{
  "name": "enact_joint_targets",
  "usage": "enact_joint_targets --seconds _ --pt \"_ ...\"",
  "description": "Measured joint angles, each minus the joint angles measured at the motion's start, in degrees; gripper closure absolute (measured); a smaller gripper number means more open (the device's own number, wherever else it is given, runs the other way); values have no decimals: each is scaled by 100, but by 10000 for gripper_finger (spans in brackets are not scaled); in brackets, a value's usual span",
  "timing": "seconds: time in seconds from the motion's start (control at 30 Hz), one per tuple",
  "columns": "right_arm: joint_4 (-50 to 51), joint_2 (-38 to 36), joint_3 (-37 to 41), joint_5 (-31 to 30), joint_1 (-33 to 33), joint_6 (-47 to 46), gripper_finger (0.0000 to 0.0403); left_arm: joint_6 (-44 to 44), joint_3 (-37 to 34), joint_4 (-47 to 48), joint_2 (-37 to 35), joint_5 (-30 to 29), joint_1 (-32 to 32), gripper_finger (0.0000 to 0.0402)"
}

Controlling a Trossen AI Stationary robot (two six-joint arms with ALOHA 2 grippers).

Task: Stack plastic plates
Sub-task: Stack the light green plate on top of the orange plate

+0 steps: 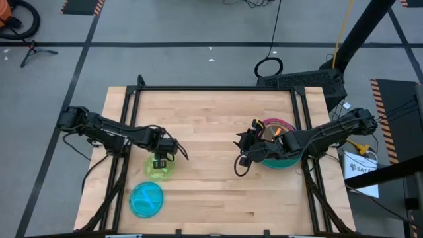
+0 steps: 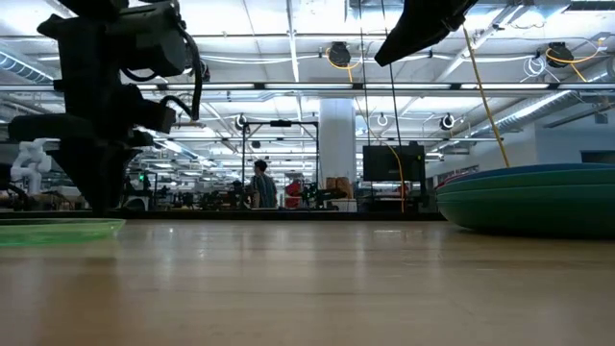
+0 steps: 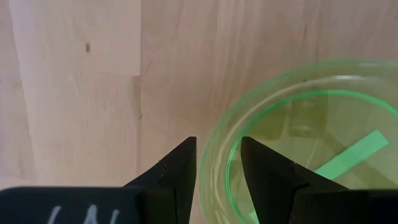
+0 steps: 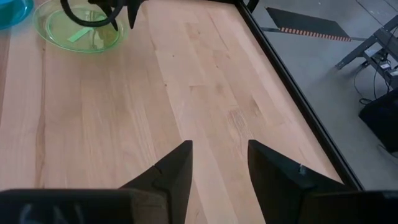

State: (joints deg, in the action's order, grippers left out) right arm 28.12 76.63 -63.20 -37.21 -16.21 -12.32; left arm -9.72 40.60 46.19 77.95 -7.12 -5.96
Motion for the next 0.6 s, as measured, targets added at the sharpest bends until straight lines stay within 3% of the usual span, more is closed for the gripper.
enact_joint_targets --seconds 0.4,0.5,0.6 --pt "24 1 0 0 0 0 255 200 0 -42 21 -80 0 271" --pt "24 -1 0 0 0 0 255 225 0 -39 20 -83 0 293" --pt "24 0 0 0 0 0 255 254 0 -39 20 -81 0 340"
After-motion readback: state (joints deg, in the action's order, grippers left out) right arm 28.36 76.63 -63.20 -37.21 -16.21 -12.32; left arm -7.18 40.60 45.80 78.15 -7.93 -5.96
